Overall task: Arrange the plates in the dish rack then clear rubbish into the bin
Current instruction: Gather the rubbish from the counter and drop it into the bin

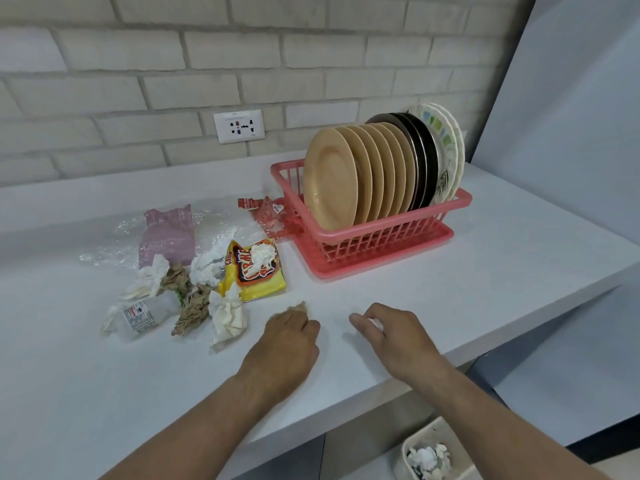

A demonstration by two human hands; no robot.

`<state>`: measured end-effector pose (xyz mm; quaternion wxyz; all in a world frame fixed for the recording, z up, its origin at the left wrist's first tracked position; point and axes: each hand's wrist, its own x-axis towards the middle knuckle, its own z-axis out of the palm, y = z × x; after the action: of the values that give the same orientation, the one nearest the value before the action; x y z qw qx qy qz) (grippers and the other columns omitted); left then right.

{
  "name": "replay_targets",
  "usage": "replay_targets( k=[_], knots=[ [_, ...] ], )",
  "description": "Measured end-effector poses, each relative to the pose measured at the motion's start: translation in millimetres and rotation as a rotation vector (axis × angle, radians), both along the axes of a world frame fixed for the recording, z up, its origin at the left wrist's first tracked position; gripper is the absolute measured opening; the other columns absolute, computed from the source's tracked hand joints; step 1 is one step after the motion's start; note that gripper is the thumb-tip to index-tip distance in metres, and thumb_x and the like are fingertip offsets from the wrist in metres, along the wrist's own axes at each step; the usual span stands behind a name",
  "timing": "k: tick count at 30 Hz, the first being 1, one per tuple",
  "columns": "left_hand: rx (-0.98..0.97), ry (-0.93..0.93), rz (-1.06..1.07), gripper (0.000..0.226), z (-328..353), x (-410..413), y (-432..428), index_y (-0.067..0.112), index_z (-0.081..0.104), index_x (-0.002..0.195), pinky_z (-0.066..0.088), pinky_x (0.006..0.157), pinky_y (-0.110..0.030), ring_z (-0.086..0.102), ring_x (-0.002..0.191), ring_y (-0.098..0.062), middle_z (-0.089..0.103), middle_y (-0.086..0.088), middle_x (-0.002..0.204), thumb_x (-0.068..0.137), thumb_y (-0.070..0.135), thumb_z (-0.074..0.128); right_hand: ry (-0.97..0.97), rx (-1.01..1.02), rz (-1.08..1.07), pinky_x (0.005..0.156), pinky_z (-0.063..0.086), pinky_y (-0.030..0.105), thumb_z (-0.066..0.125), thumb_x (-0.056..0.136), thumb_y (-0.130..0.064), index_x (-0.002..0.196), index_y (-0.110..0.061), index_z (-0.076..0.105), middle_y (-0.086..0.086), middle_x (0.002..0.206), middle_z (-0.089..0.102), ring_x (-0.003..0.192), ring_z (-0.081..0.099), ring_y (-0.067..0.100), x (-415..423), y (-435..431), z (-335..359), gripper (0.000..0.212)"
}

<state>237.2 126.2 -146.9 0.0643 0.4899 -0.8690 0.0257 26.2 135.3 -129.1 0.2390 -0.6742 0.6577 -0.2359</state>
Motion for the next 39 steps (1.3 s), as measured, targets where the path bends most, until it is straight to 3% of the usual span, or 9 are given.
replay_targets(
  k=[3, 6, 9, 15, 21, 25, 30, 35, 39],
  knots=[
    [-0.084, 0.019, -0.042, 0.013, 4, -7, 11, 0.018, 0.064, 0.085, 0.047, 0.071, -0.04, 0.062, 0.077, -0.024, 0.063, -0.003, 0.079, 0.074, 0.013, 0.069, -0.031, -0.027, -0.002, 0.061, 0.048, 0.03, 0.035, 0.095, -0.06, 0.064, -0.02, 0.047, -0.006, 0.063, 0.056, 0.061, 0.055, 0.01, -1, 3, 6, 0.052],
    [-0.025, 0.078, 0.085, 0.026, -3, -13, 10, 0.019, 0.056, 0.118, 0.037, 0.091, -0.04, 0.054, 0.106, -0.025, 0.058, -0.007, 0.115, 0.094, 0.013, 0.05, -0.066, -0.006, 0.022, 0.064, 0.048, 0.034, 0.033, 0.098, -0.055, 0.062, -0.015, 0.045, -0.002, 0.062, 0.054, 0.059, 0.052, 0.014, -3, 7, 8, 0.055],
    [-0.029, 0.231, 0.226, 0.039, -4, -15, 10, 0.015, 0.049, 0.13, 0.04, 0.092, -0.029, 0.041, 0.111, -0.02, 0.042, -0.004, 0.126, 0.093, 0.007, 0.042, -0.059, 0.01, 0.068, 0.069, 0.051, 0.036, 0.036, 0.101, -0.039, 0.076, -0.009, 0.056, 0.001, 0.072, 0.061, 0.065, 0.056, 0.015, -9, 8, 5, 0.044],
    [0.081, 0.458, 0.428, 0.041, -6, -19, 18, 0.018, 0.039, 0.14, 0.038, 0.083, -0.009, 0.038, 0.122, -0.012, 0.032, 0.002, 0.147, 0.099, 0.023, 0.035, -0.093, 0.09, 0.095, 0.071, 0.038, 0.008, 0.036, 0.101, -0.018, 0.13, -0.023, 0.052, -0.01, 0.104, 0.061, 0.092, 0.055, 0.0, -6, 11, -5, 0.033],
    [0.039, 0.151, 0.296, 0.033, -2, -14, 16, 0.016, 0.049, 0.128, 0.042, 0.084, -0.03, 0.047, 0.101, -0.019, 0.053, -0.003, 0.115, 0.096, 0.01, 0.041, -0.073, 0.024, 0.107, 0.058, 0.037, 0.01, 0.044, 0.1, -0.039, 0.109, -0.03, 0.061, -0.015, 0.075, 0.058, 0.067, 0.055, 0.0, 7, 10, 8, 0.021],
    [-0.07, 0.152, 0.118, 0.025, 26, 2, 25, 0.013, 0.069, 0.077, 0.048, 0.046, -0.024, 0.059, 0.054, -0.019, 0.063, -0.002, 0.063, 0.062, 0.015, 0.088, -0.01, -0.043, 0.108, 0.063, 0.048, 0.033, 0.04, 0.098, -0.051, 0.076, -0.02, 0.059, -0.003, 0.067, 0.061, 0.064, 0.057, 0.013, 27, 3, 18, 0.043],
    [-0.148, 0.489, 0.276, 0.024, 61, 60, 0, 0.01, 0.067, 0.093, 0.051, 0.066, -0.04, 0.064, 0.075, -0.033, 0.07, -0.012, 0.082, 0.097, 0.027, 0.05, 0.045, -0.084, 0.16, 0.085, 0.05, 0.041, 0.038, 0.101, -0.029, 0.11, -0.018, 0.061, 0.007, 0.104, 0.069, 0.096, 0.062, 0.028, 90, -13, 19, 0.028],
    [-0.233, 0.479, 0.362, 0.022, 83, 119, -24, 0.021, 0.065, 0.095, 0.041, 0.059, -0.033, 0.061, 0.073, -0.034, 0.068, -0.006, 0.08, 0.098, 0.03, 0.045, 0.119, 0.075, 0.094, 0.069, 0.041, 0.034, 0.034, 0.068, -0.088, 0.113, -0.028, 0.057, -0.002, 0.104, 0.065, 0.096, 0.061, 0.023, 163, -19, 17, 0.078],
    [-0.16, 0.431, 0.377, 0.026, 75, 143, -32, 0.021, 0.059, 0.08, 0.035, 0.056, -0.031, 0.054, 0.063, -0.024, 0.06, 0.003, 0.069, 0.098, 0.031, 0.042, 0.256, 0.141, 0.049, 0.065, 0.034, 0.035, 0.032, 0.049, -0.099, 0.107, -0.024, 0.046, -0.002, 0.101, 0.061, 0.095, 0.06, 0.024, 202, -21, 9, 0.096]
  ],
)
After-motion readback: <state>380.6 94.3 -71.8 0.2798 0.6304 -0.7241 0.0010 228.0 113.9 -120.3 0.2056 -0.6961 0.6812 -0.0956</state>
